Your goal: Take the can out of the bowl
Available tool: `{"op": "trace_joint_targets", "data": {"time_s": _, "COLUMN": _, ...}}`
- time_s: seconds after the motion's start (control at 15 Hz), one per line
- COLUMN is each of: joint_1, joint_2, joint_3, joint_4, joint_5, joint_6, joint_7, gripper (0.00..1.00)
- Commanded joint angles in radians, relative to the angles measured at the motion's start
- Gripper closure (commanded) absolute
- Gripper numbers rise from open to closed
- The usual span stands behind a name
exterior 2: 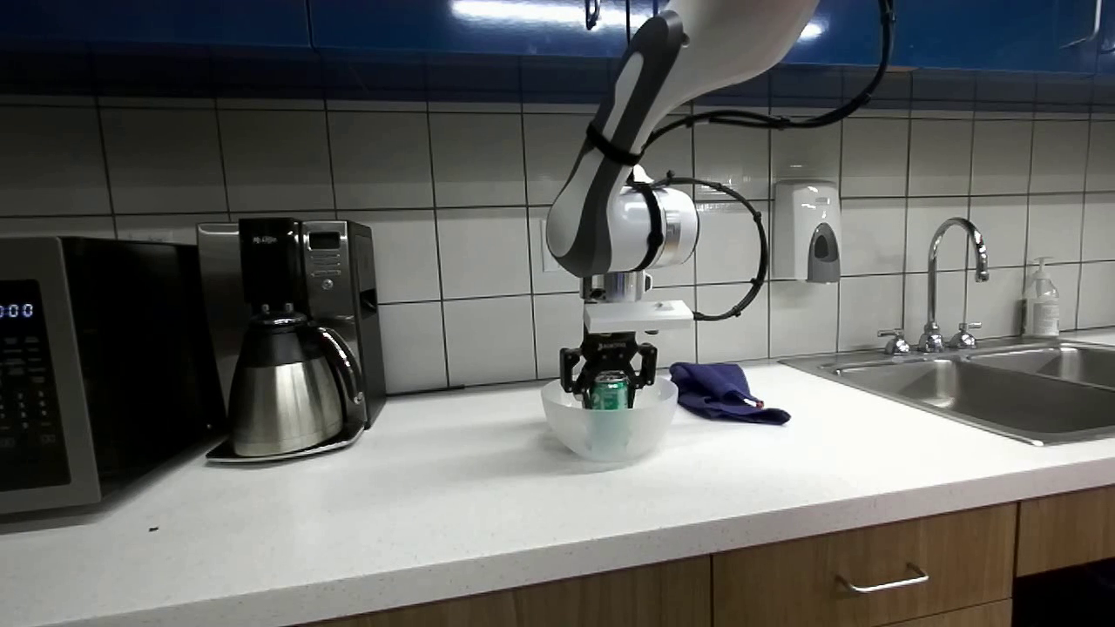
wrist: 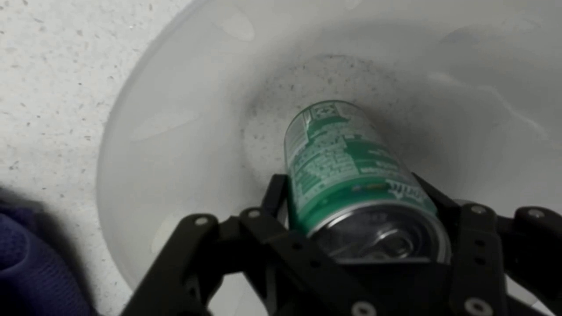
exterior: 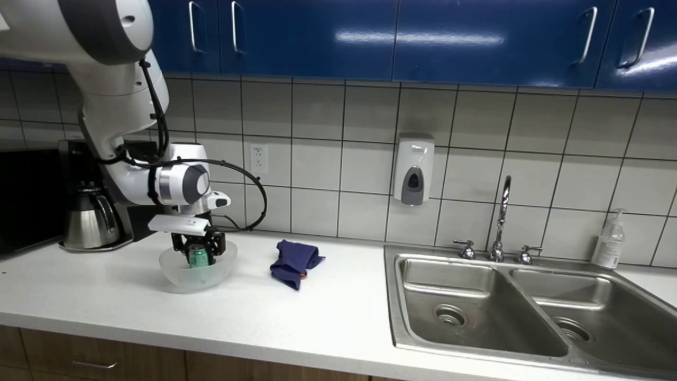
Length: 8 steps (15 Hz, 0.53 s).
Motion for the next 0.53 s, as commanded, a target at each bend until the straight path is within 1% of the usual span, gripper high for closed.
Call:
{"op": "trace_joint_targets", "data": {"time_s": 0.0, "joint_1": 0.001, "joint_2": -0.005, "joint_3": -0.005, "joint_4": 0.004, "joint_5": -0.021, "joint_6": 0.004, "joint_7": 0.019, "gripper": 0.58}}
{"op": "trace_joint_targets", "data": {"time_s": 0.2, "joint_1": -0.003, "joint_2": -0.02, "joint_3": -0.007, "joint_4": 0.012, "joint_5": -0.017, "joint_6": 0.0, "joint_7": 0.021, "gripper": 0.58}}
{"op": "trace_joint_targets", "data": {"time_s": 0.47, "joint_1": -0.022, "joint_2": -0.039, "joint_3": -0.004, "joint_4": 0.048, "joint_5": -0.004, "joint_6": -0.042, "joint_7": 0.009, "gripper": 0.58}}
